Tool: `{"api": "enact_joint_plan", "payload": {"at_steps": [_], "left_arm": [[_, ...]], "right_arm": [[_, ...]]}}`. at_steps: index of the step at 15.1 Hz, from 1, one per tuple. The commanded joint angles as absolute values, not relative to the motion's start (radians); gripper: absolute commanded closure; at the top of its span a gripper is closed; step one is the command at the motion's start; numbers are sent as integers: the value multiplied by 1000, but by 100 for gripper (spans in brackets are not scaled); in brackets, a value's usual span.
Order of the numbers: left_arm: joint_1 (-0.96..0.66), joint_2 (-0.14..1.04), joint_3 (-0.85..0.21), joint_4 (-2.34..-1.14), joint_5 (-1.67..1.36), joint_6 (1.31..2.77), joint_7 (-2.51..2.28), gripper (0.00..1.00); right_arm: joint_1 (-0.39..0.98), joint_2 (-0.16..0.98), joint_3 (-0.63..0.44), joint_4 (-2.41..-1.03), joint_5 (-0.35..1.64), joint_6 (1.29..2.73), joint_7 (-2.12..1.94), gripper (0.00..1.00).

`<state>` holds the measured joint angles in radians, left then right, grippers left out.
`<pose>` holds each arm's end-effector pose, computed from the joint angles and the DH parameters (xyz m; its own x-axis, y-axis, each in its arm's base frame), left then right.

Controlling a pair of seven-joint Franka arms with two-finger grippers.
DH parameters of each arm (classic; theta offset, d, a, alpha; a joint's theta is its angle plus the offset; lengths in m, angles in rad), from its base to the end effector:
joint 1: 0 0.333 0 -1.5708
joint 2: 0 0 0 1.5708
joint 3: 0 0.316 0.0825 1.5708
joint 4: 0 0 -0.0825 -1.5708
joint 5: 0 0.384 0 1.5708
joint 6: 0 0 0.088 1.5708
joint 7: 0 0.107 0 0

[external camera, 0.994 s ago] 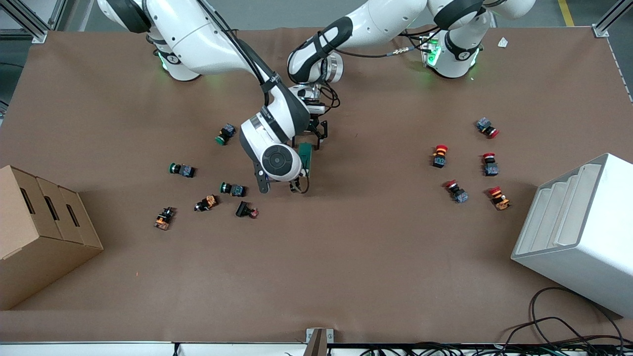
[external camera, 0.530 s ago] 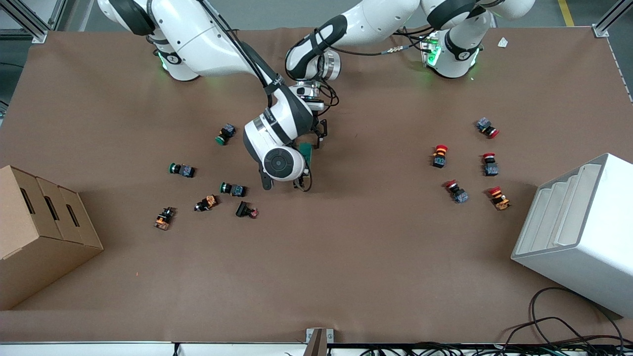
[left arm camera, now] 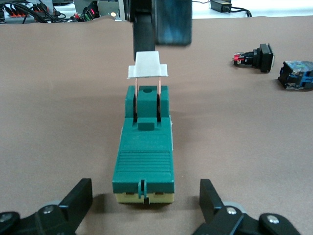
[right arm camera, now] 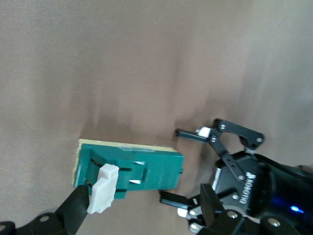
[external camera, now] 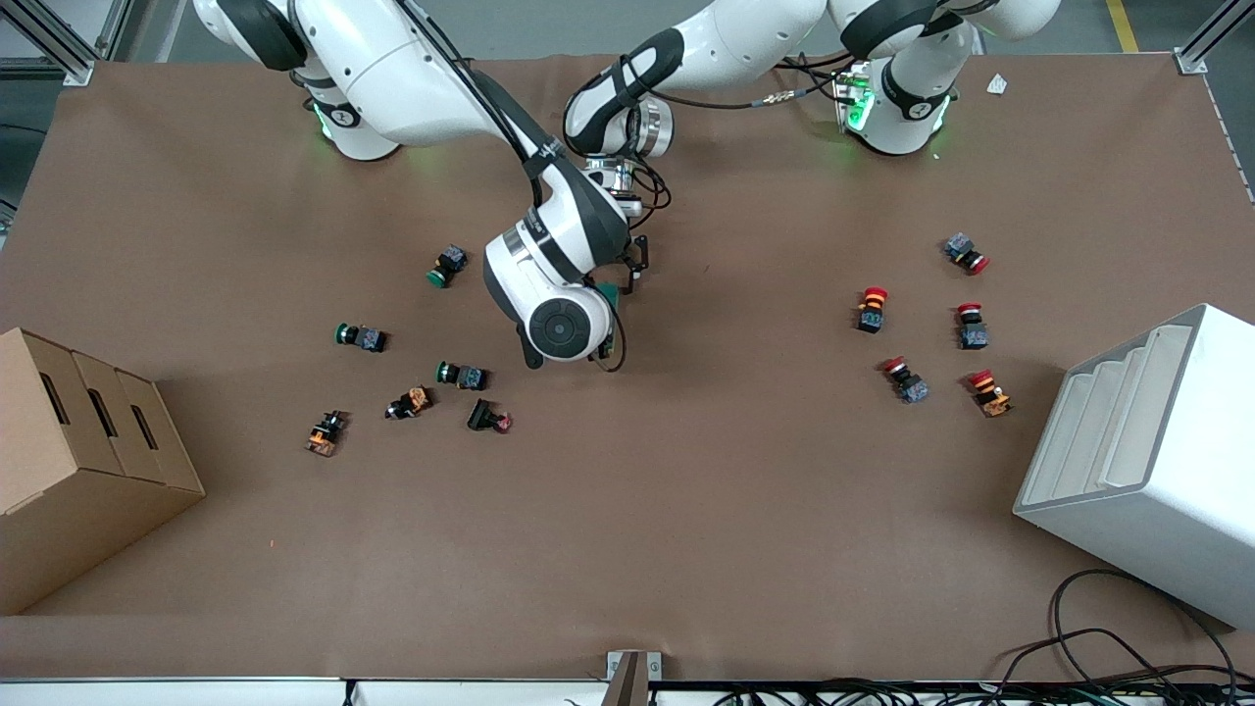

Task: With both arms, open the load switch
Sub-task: 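Press the white lever down with the right gripper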

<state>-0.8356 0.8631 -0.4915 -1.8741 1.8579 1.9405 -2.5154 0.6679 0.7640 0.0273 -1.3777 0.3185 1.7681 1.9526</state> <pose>0.2102 -0.5651 0.0819 0.5093 -0.0404 0.8596 -0.0809 -0.9967 0.0011 0.5155 0.4613 0.2386 0.1556 -0.9803 -0.1217 -0.8705 -0.1943 0.4521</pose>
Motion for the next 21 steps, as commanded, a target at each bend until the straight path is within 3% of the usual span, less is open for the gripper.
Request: {"api": "enact_joint_plan", "payload": {"at_steps": [1,21], "left_arm": [[-851,923,-492,-1861,1864,1973,-2531,3],[-850,917,-492,-1862,1862,1971,-2533,3]], "right_arm": [[676,764,26,-1364,339,1723,1962,0],[749,773,26,-1420,325,1674,1960,0]]}}
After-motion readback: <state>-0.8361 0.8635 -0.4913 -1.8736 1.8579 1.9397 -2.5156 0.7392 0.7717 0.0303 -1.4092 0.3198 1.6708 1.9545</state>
